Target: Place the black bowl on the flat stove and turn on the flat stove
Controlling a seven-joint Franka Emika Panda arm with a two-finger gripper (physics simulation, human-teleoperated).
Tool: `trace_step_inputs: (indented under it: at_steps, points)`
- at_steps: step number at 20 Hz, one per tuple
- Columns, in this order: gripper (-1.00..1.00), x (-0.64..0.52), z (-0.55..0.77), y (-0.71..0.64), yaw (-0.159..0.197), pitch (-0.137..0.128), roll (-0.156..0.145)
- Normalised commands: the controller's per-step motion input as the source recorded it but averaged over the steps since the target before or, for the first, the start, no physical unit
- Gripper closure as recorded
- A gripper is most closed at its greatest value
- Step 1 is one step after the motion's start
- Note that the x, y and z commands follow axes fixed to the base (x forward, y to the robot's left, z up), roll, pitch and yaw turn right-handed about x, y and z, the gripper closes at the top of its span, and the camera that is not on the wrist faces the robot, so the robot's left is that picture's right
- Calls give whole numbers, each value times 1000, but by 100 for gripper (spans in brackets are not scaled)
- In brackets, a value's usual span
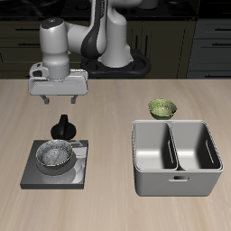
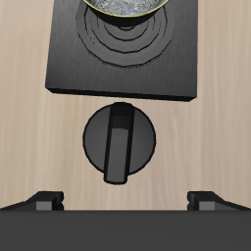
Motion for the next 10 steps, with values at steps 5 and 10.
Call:
trace_step_inputs:
  at_steps: [5,10]
  points:
    - [-100,90,-185,42,-10,26,2]
    - [-100,46,-151,26,-13,14,1]
